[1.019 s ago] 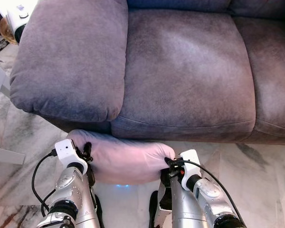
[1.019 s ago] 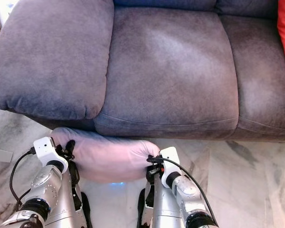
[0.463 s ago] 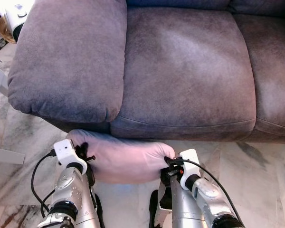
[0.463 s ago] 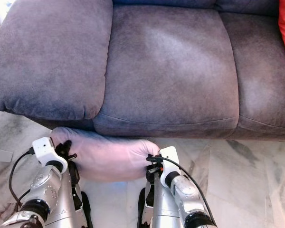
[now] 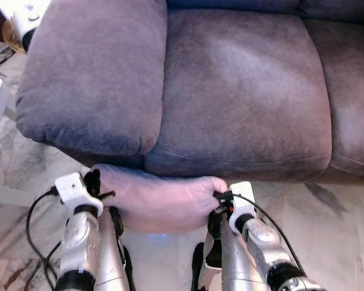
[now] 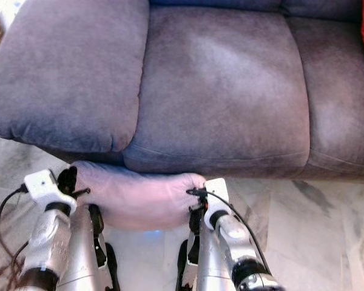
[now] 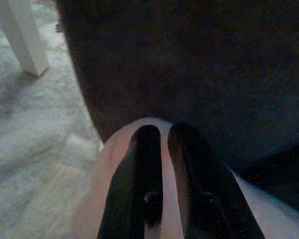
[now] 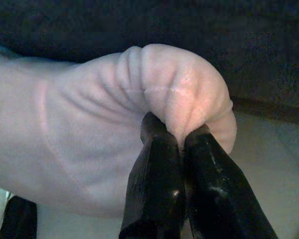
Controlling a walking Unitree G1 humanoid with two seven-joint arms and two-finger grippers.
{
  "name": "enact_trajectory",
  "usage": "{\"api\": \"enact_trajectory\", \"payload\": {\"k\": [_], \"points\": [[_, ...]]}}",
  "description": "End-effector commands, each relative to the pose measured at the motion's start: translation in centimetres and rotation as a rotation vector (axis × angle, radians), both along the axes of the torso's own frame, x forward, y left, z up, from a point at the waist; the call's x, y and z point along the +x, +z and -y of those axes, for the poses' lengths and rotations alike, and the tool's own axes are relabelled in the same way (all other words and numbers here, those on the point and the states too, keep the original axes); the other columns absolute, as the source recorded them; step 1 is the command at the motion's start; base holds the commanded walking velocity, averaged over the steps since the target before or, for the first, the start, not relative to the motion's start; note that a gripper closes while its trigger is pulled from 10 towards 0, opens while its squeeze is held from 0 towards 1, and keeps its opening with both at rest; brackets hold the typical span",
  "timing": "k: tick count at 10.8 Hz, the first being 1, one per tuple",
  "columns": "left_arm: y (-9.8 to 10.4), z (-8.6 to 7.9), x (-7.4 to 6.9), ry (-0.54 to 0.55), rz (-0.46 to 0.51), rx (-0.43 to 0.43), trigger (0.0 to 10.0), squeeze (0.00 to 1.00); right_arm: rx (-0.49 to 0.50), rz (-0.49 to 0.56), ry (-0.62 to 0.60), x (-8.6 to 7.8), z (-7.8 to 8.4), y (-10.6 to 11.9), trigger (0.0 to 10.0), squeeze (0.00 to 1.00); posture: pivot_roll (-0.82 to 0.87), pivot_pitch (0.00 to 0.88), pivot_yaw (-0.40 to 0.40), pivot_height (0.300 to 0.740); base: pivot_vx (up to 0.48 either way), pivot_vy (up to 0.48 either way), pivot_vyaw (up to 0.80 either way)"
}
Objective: Move the pillow to the sofa from floor
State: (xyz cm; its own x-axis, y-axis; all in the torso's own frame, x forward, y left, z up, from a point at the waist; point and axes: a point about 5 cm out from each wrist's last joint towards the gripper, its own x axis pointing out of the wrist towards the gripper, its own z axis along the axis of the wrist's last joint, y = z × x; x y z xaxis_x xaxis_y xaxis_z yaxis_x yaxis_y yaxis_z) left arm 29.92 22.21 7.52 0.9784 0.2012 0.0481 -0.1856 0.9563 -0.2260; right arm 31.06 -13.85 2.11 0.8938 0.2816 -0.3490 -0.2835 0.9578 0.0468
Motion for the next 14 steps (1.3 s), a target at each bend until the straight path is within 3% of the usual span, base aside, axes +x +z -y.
{"api": "enact_trajectory", "payload": {"k": [1,4,6,8,14], "points": [[-0.8,-0.2,-1.0,-0.008,-0.040,0.003,10.0,0.00,0.001,-0.007,-0.053,-0.3,0.8,-0.4,10.0,0.00,0.13,0.364,-0.115,0.535,0.000,0.000,0.00],[0.4,-1.4,-1.9,0.027,-0.017,0.036,10.0,0.00,-0.001,-0.020,-0.066,0.0,0.4,-0.4,10.0,0.00,0.17,0.312,-0.100,0.535,0.000,0.000,0.00],[0.2,-1.2,-2.5,0.023,-0.049,0.097,10.0,0.00,0.002,-0.027,-0.085,0.2,0.0,-0.3,10.0,0.00,0.18,0.295,-0.093,0.535,0.000,0.000,0.00],[-0.4,-1.0,-3.0,0.027,-0.076,0.088,10.0,0.00,0.006,-0.028,-0.103,0.5,-0.1,-0.1,10.0,0.00,0.19,0.284,-0.088,0.535,0.000,0.000,0.00],[0.3,-0.6,-2.2,0.028,-0.081,0.074,10.0,0.00,0.007,-0.035,-0.140,0.8,-0.4,0.1,10.0,0.00,0.20,0.242,-0.067,0.535,-0.120,0.000,0.00]]}}
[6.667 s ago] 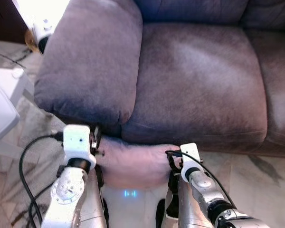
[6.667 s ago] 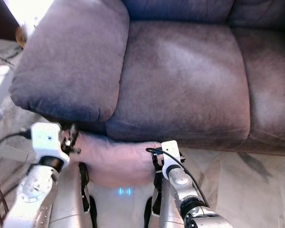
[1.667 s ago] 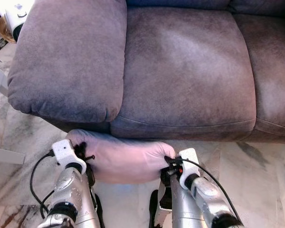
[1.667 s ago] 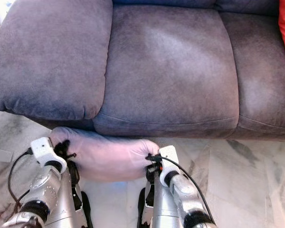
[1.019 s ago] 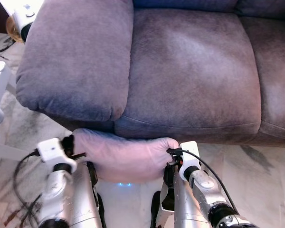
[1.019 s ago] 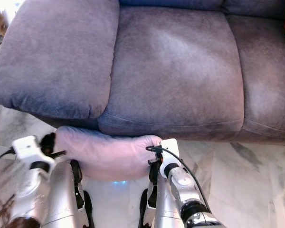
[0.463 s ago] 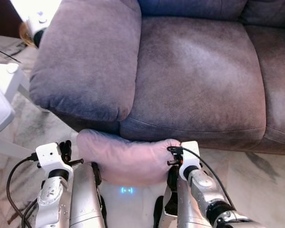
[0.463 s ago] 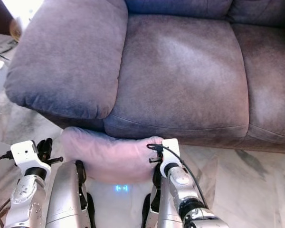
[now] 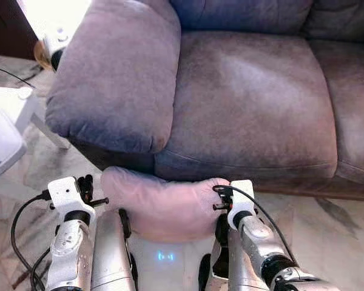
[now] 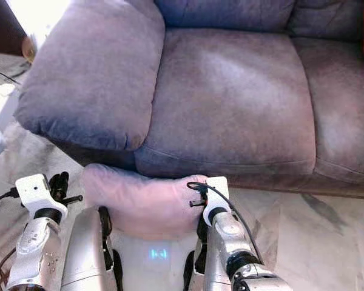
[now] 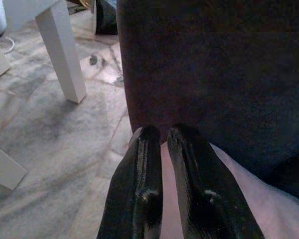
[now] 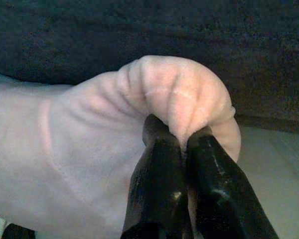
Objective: Move the pillow to the sofa from floor
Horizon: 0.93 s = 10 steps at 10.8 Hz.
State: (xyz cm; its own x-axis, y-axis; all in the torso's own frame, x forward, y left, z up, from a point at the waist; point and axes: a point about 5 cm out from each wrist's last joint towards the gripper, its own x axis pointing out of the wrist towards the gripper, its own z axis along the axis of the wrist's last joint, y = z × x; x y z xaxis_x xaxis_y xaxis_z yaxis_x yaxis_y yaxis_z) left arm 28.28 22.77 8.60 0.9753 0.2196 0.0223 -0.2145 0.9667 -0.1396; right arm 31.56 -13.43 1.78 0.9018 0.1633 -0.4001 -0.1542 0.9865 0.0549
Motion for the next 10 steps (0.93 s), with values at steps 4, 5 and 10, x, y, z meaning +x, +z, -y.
{"api": "enact_trajectory", "payload": {"k": [4,5,10], "points": [[-0.84,-0.25,-0.58,0.012,-0.049,-0.003,10.0,0.00,0.010,0.013,-0.012,0.26,-0.16,0.30,10.0,0.00,0.21,0.228,-0.064,0.535,0.000,0.000,0.00],[-0.90,-0.15,-0.52,0.007,-0.054,-0.003,10.0,0.00,0.010,0.013,-0.011,0.25,-0.18,0.29,10.0,0.00,0.21,0.215,-0.063,0.535,0.000,0.000,0.00],[-0.47,0.21,-0.08,-0.011,-0.029,-0.010,10.0,0.00,0.006,0.008,-0.010,0.31,-0.30,0.30,10.0,0.00,0.21,0.202,-0.062,0.535,-0.345,0.000,0.00]]}}
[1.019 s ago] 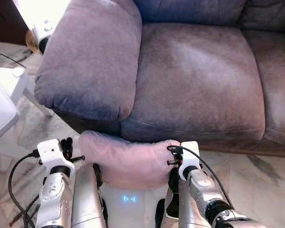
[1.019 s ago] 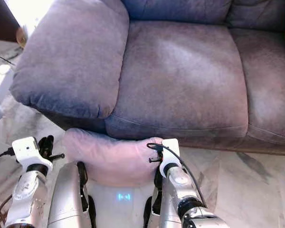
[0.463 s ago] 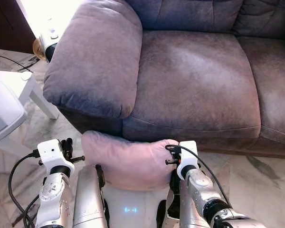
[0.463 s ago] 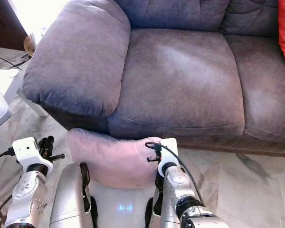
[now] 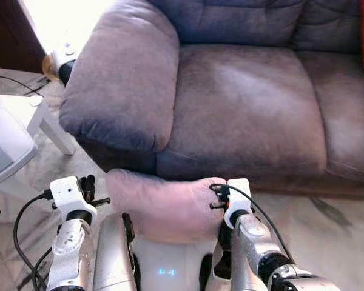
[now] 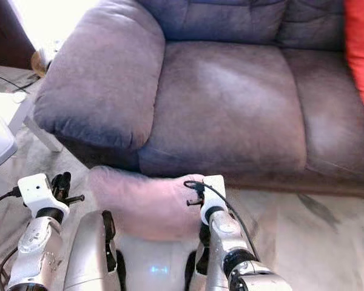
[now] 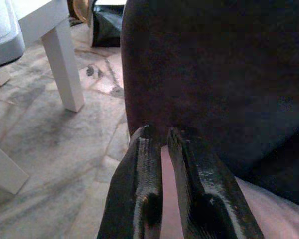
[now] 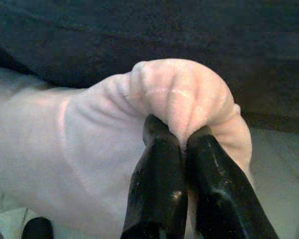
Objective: Move the pillow to the sofa from floor
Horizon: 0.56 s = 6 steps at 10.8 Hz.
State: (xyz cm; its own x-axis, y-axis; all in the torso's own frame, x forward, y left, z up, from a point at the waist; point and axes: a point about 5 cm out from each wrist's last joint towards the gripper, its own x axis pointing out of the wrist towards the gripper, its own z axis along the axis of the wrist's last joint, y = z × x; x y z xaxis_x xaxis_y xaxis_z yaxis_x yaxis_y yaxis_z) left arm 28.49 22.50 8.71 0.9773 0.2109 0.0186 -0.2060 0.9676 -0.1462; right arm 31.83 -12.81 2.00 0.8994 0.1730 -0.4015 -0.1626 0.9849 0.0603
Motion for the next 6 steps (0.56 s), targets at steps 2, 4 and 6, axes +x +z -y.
{"api": "enact_trajectory", "payload": {"k": [2,4,6], "points": [[-0.46,-0.19,-0.30,0.005,-0.026,0.008,10.0,0.00,0.004,0.007,-0.024,-0.02,0.29,0.00,10.0,0.00,0.21,0.207,-0.061,0.535,-0.302,0.000,0.00],[-0.47,-0.31,-0.22,0.012,-0.037,0.027,10.0,0.00,0.008,0.006,-0.026,0.01,0.15,0.03,10.0,0.00,0.21,0.208,-0.059,0.535,0.000,0.000,0.00],[-0.27,-0.47,-0.16,0.017,-0.029,0.025,10.0,0.00,0.010,0.006,-0.027,0.04,0.10,0.06,10.0,0.00,0.22,0.209,-0.059,0.535,0.000,0.000,0.00]]}}
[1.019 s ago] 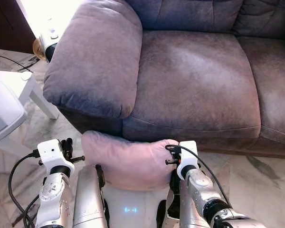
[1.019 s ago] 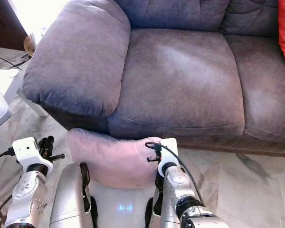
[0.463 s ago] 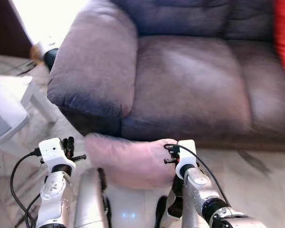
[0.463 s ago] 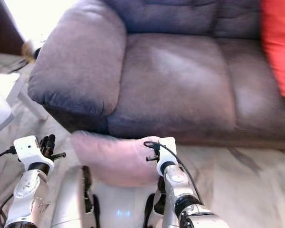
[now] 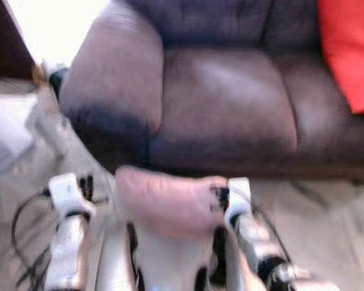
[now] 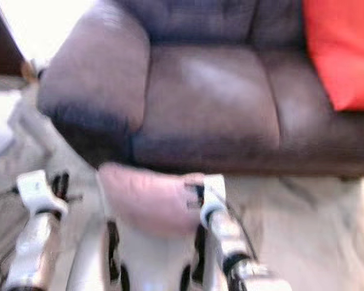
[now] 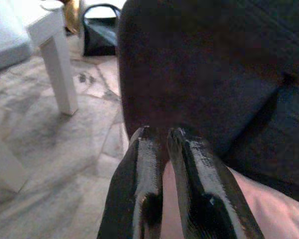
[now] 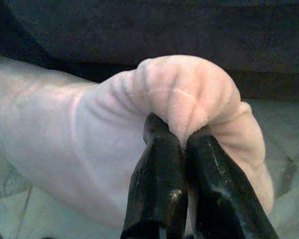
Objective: Move the pillow to the sofa from floor
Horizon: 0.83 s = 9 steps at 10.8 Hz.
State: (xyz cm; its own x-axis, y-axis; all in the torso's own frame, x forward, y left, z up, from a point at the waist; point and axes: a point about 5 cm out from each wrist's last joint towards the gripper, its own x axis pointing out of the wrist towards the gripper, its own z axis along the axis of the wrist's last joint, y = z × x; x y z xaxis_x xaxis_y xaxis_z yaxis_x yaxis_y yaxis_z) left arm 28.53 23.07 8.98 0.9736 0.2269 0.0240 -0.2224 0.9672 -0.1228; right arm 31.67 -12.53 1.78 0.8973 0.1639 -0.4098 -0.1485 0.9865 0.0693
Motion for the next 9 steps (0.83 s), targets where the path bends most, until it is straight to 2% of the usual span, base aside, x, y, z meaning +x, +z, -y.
{"api": "enact_trajectory", "payload": {"k": [1,6,9], "points": [[-0.30,0.03,-0.14,0.002,-0.018,-0.006,10.0,0.00,0.003,0.016,-0.015,0.25,0.36,0.32,10.0,0.00,0.22,0.210,-0.060,0.535,0.000,0.000,0.00],[-0.78,0.36,-0.22,-0.005,-0.036,0.014,10.0,0.00,0.026,0.037,-0.020,0.47,0.47,0.65,10.0,0.00,0.22,0.207,-0.060,0.535,0.000,0.000,0.00],[-0.86,0.62,-0.17,-0.022,-0.043,0.032,10.0,0.00,0.026,0.040,-0.010,0.53,0.22,0.73,10.0,0.00,0.22,0.190,-0.058,0.591,0.000,0.000,0.00]]}}
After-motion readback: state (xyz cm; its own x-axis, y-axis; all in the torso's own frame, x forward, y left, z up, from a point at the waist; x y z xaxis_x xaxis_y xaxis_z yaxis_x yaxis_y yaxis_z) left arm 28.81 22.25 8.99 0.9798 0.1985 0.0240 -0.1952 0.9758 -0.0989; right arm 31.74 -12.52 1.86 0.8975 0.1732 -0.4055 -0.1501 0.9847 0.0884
